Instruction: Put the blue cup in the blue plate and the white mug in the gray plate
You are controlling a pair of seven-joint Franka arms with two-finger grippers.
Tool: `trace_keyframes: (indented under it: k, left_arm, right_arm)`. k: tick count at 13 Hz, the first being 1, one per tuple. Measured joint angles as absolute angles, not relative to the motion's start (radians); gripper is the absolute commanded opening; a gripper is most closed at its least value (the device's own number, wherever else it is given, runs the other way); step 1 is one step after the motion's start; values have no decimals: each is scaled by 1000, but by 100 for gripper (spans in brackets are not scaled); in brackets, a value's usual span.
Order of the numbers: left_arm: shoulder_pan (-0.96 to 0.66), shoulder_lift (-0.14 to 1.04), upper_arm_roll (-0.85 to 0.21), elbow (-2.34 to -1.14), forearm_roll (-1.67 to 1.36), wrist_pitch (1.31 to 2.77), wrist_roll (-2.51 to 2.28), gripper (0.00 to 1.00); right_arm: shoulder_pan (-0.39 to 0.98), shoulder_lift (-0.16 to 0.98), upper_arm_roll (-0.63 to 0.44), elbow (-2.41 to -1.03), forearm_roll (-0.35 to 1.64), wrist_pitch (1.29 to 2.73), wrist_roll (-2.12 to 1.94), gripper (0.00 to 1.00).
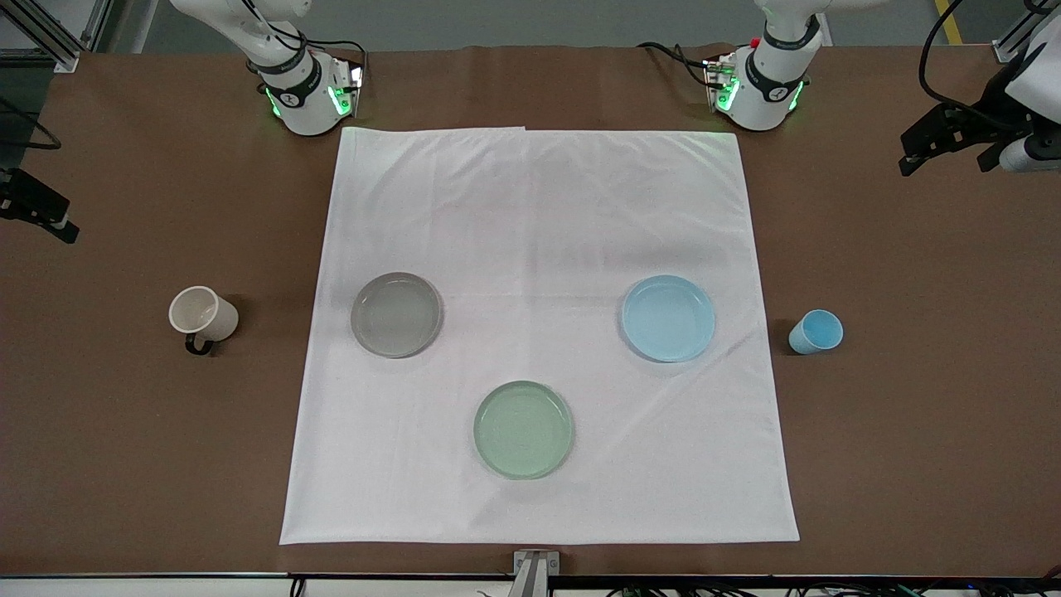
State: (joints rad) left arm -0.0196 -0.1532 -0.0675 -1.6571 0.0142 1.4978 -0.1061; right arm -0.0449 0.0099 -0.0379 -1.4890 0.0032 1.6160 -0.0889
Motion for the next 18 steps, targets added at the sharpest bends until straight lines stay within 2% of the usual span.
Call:
trace_keyframes:
  k: [7, 11, 14, 18]
  left_arm:
    - [-18, -123, -65, -1627, 14, 1491, -106, 100]
    - [34, -71, -62, -1659, 45, 1509, -104, 100]
    - [79, -22, -61, -1761, 47, 1673, -96, 100]
    - [132, 43, -61, -1989, 50, 2037, -96, 100]
  right_arm:
    - [-45, 14, -38, -1489, 3, 1614, -88, 100]
    - [-45, 73, -38, -1489, 3, 1611, -88, 100]
    - [-45, 132, -37, -1488, 3, 1611, -88, 100]
    - [-58, 241, -45, -1494, 1, 1647, -88, 100]
